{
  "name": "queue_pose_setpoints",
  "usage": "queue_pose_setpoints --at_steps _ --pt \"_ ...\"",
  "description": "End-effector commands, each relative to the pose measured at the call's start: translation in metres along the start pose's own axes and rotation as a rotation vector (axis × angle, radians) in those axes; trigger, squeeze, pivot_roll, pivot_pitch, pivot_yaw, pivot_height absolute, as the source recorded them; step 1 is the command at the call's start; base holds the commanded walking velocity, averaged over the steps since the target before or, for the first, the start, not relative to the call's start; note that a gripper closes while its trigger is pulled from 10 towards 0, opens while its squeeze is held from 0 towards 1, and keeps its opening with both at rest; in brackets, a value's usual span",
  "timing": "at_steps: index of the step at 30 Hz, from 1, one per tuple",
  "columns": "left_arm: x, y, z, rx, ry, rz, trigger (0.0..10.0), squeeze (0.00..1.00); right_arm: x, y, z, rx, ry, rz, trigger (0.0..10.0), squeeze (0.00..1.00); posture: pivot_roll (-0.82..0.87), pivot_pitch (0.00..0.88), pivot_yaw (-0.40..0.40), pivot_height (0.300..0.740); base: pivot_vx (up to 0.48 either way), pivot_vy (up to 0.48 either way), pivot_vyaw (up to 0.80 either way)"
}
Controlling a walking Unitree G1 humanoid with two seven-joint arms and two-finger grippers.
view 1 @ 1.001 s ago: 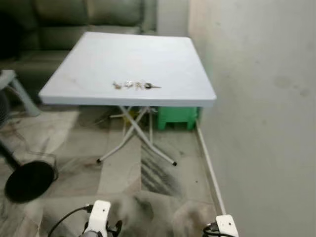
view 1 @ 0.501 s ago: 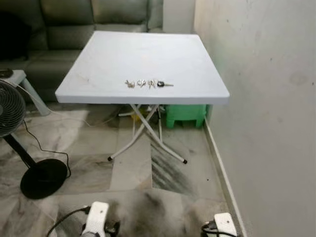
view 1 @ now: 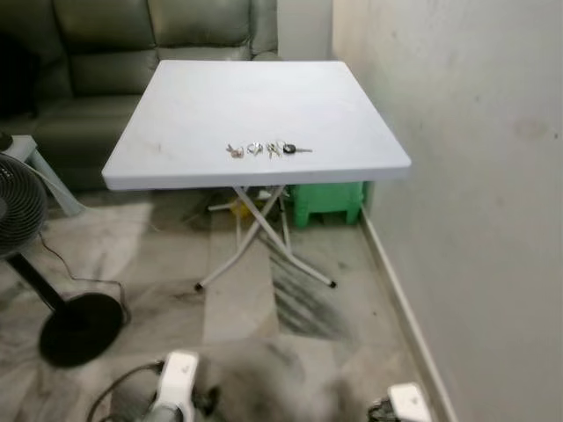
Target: Hang keys on a hook
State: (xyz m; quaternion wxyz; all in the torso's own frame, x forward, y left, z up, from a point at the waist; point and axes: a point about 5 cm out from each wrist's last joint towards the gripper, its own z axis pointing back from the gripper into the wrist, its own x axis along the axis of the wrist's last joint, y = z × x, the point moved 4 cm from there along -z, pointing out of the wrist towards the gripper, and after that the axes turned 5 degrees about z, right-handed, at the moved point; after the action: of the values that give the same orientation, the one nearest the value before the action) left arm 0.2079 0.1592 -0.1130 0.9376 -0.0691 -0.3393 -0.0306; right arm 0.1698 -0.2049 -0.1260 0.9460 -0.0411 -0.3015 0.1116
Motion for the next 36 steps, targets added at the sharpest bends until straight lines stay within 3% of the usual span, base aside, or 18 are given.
queue_pose_setpoints --at_steps 1,13,19,24,29,31,36 --pt "0.0 0.012 0.002 0.023 0.003 -0.016 10.0 0.0 0.005 0.006 -0.002 0.016 -0.013 -0.002 10.0 0.0 -0.08 0.0 0.0 0.74 0.0 0.375 0.0" --pt "0.001 0.012 0.002 0.029 0.002 -0.017 10.0 0.0 0.006 0.006 -0.002 0.015 -0.017 -0.004 10.0 0.0 -0.08 0.0 -0.002 0.74 0.0 0.36 0.0" --pt "0.003 0.013 0.002 0.032 -0.011 -0.026 10.0 0.0 0.007 0.004 -0.002 0.011 -0.023 -0.009 10.0 0.0 -0.08 0.0 -0.004 0.74 0.0 0.0 0.0" --pt "0.018 0.013 0.0 0.032 -0.063 -0.001 10.0 0.0 0.018 0.002 -0.004 0.006 -0.062 -0.029 10.0 0.0 -0.08 0.0 -0.004 0.74 0.0 0.0 0.0" --pt "0.046 0.014 -0.004 0.049 -0.151 0.015 10.0 0.0 0.041 0.0 -0.006 0.006 -0.14 -0.048 10.0 0.0 -0.08 0.0 -0.004 0.74 0.0 0.0 0.0" --pt "0.067 0.015 -0.004 0.056 -0.232 -0.002 10.0 0.0 0.059 -0.003 -0.007 0.003 -0.212 -0.071 10.0 0.0 -0.08 0.0 -0.003 0.74 0.0 0.0 0.0" --pt "0.097 0.017 -0.001 0.05 -0.353 0.02 10.0 0.0 0.089 -0.009 -0.006 0.0 -0.331 -0.09 10.0 0.0 -0.08 0.0 0.0 0.74 0.0 0.0 0.0"
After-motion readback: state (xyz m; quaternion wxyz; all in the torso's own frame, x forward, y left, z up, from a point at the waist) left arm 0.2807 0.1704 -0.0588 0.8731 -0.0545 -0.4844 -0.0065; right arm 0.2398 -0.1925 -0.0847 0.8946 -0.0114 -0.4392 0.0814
